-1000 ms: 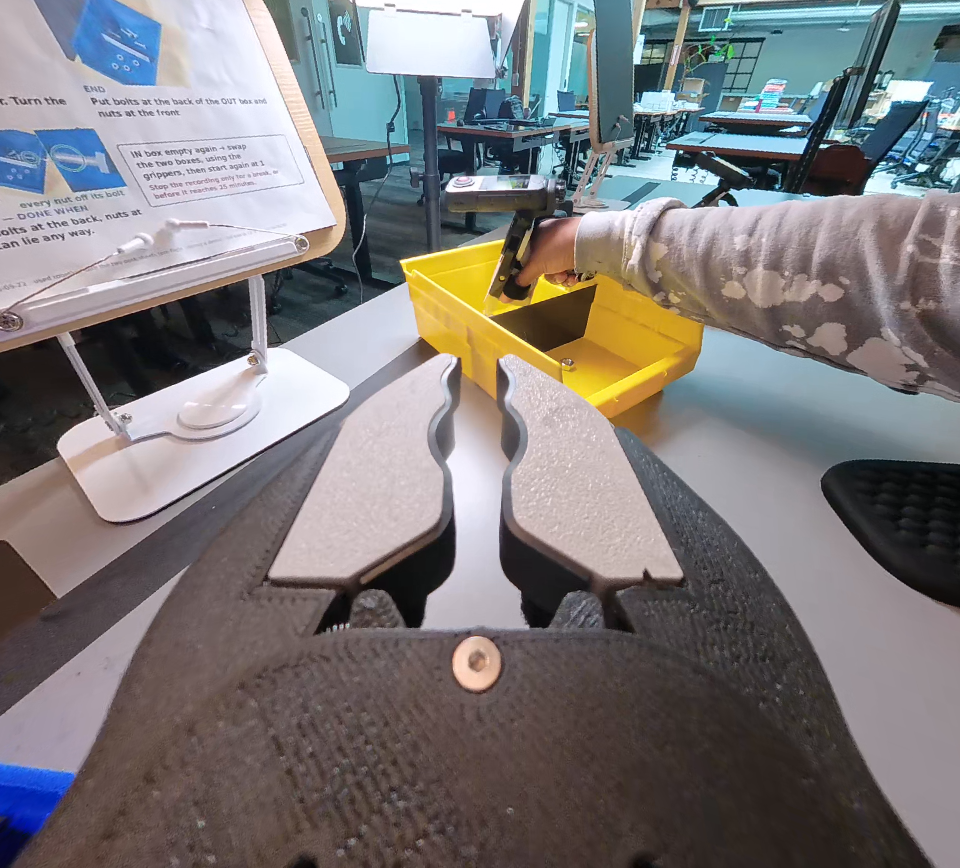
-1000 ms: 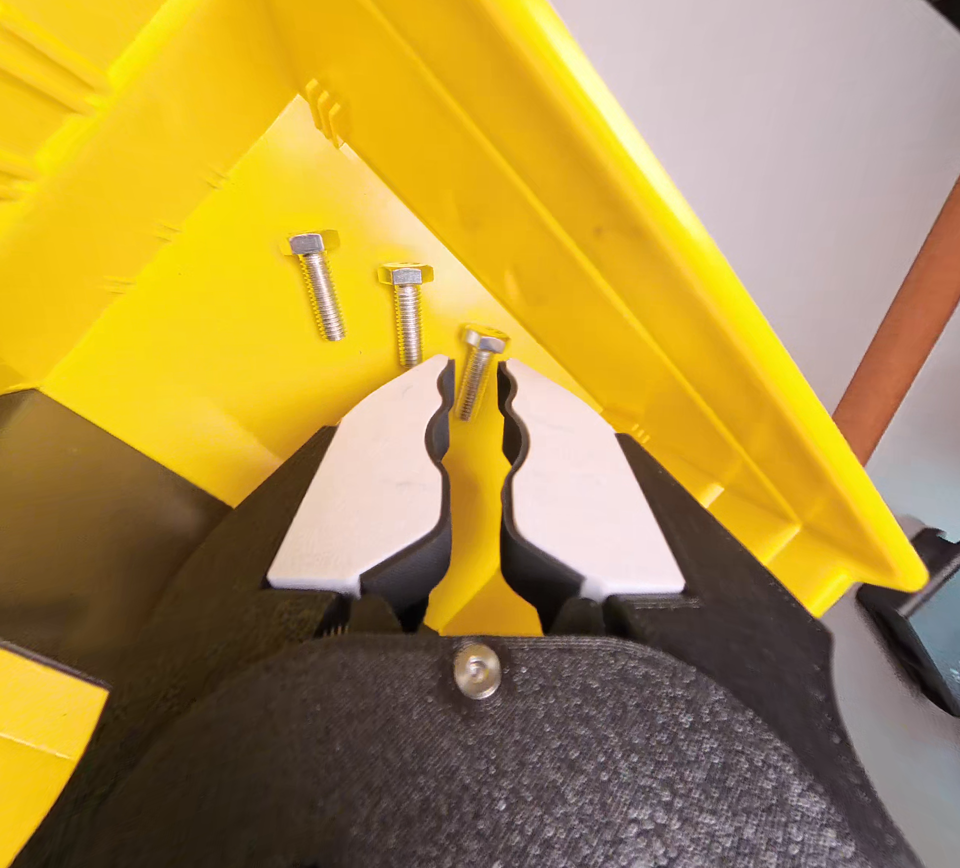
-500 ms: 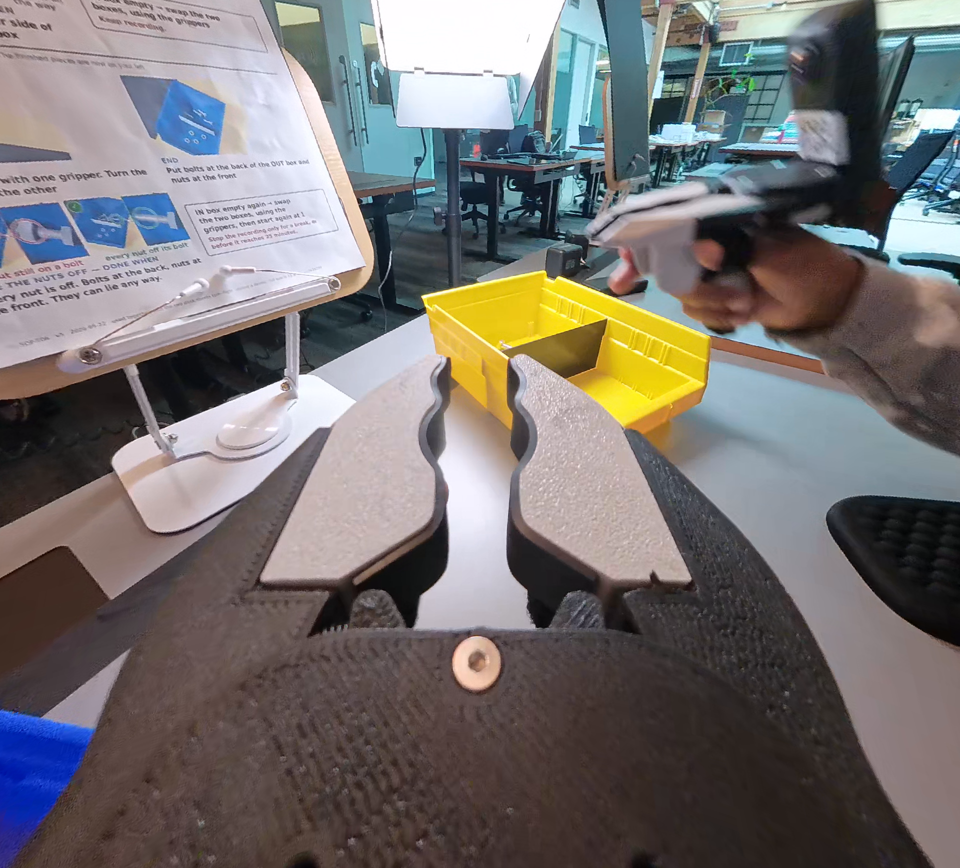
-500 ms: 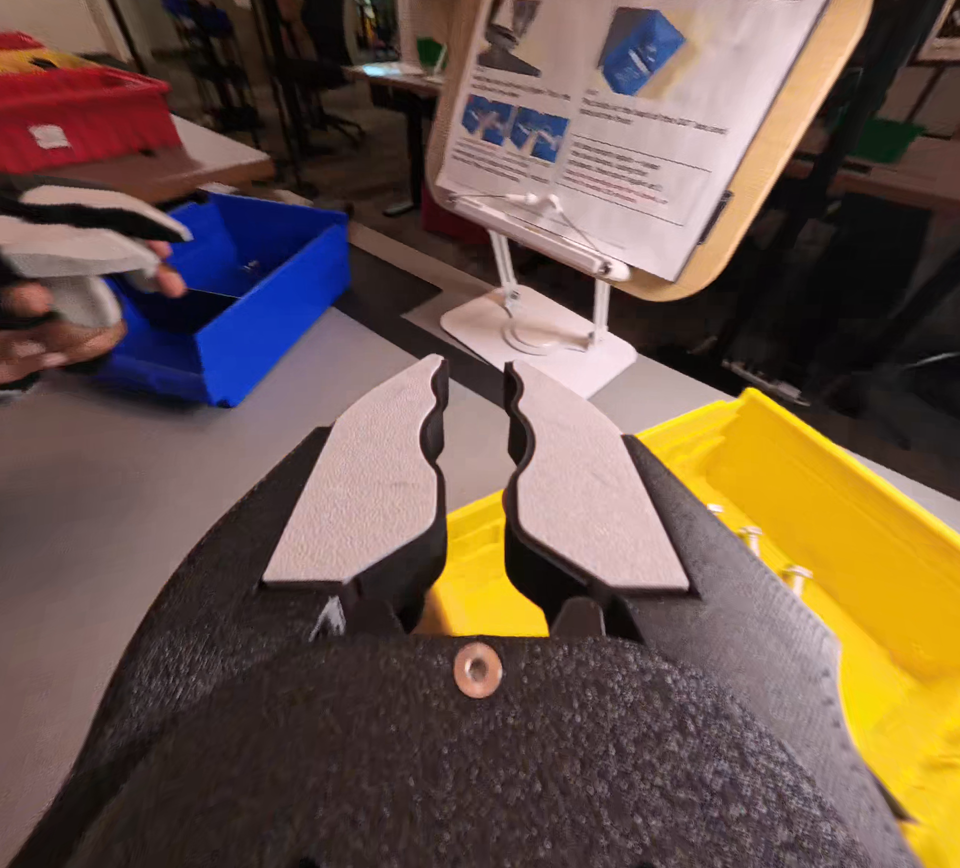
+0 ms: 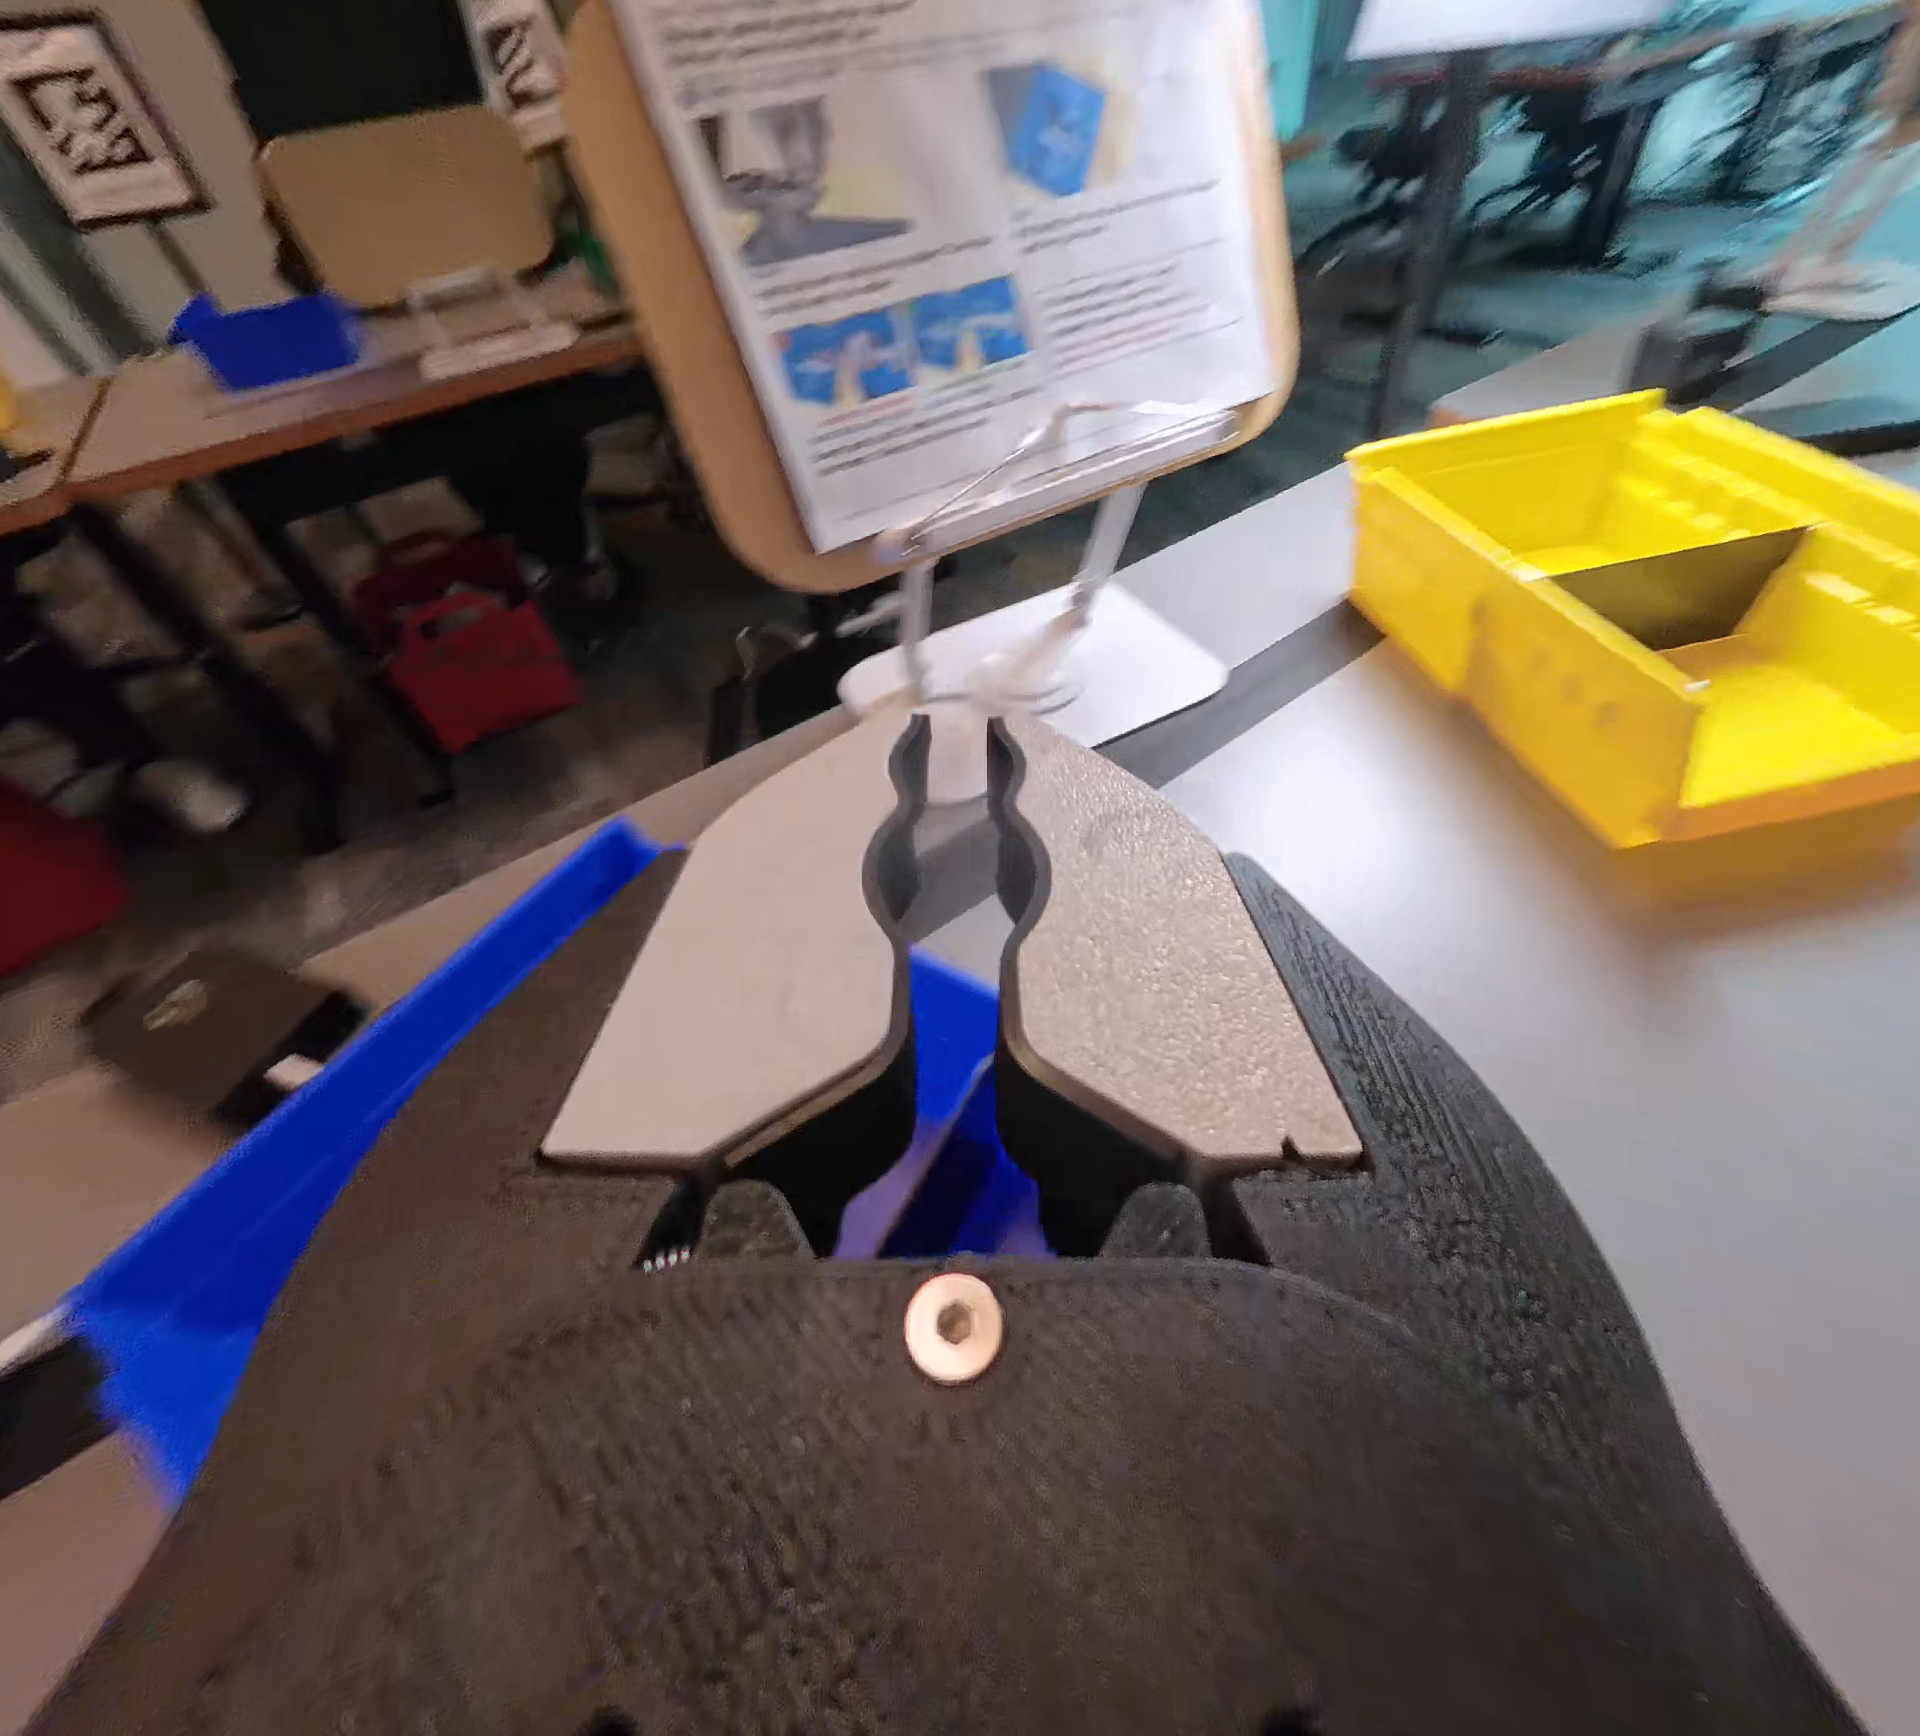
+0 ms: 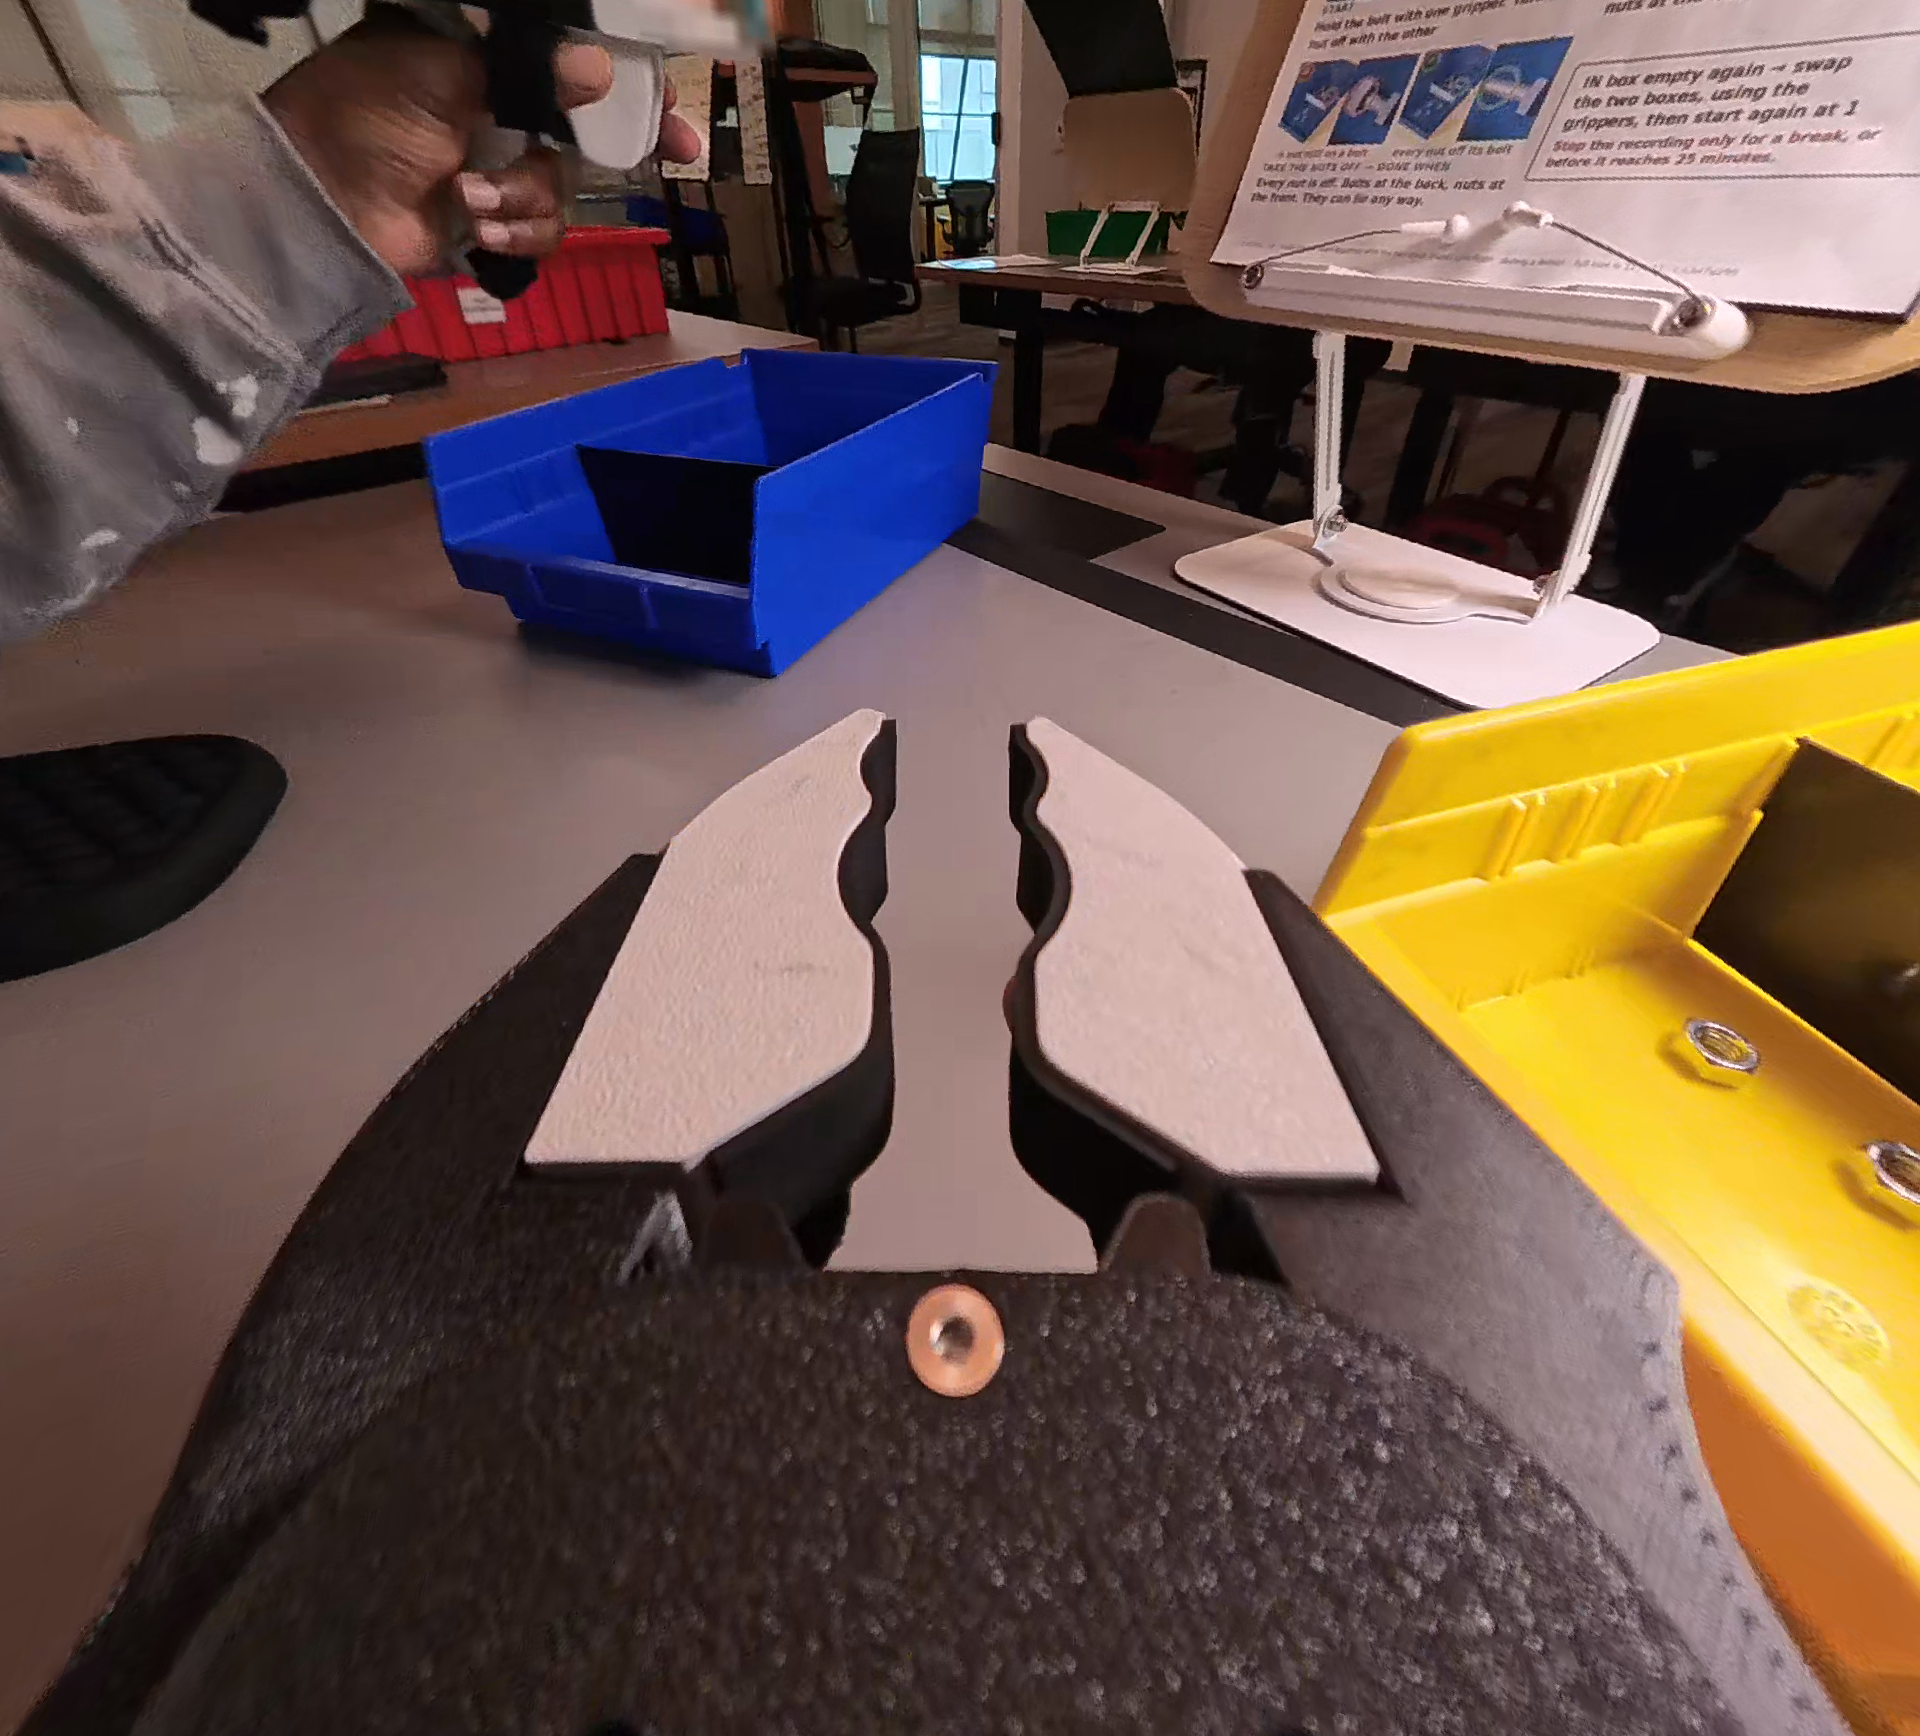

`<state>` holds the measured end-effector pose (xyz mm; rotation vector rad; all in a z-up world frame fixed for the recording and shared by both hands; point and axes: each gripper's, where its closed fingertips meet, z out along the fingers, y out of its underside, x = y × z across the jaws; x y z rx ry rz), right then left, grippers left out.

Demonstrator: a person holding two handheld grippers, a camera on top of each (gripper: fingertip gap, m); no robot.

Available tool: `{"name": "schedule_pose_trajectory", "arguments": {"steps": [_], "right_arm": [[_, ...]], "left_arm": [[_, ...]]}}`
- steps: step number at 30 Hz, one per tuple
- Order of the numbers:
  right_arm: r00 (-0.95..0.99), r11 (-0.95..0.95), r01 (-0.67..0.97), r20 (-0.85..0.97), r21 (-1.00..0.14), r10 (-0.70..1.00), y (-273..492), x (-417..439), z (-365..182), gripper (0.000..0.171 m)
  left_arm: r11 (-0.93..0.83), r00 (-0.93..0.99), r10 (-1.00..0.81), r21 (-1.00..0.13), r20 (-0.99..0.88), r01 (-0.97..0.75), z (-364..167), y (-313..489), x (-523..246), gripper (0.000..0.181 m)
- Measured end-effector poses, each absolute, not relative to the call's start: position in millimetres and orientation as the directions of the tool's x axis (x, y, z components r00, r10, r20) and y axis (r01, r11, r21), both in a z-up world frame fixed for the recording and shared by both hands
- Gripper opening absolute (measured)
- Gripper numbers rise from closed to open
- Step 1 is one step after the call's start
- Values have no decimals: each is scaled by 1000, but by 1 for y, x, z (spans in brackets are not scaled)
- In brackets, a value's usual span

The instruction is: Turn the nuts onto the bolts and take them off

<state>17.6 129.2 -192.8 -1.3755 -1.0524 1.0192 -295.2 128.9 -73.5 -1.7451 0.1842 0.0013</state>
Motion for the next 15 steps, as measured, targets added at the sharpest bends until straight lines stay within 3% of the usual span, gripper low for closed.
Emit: {"name": "schedule_pose_trajectory", "arguments": {"steps": [6,11,15], "right_arm": [[213,-14,63,0,-998,977,123,16,-196,19],[218,-30,70,-14,-997,976,124,17,-199,19],[223,-56,81,-37,-995,974,129,18,-205,17]], "left_arm": [[-569,992,43,-819,-116,-71,-124,134,-408,25],[-867,978,169,-491,-125,87,-219,127,-460,29],[-944,941,270,-247,-205,217,-273,118,-481,27]]}}
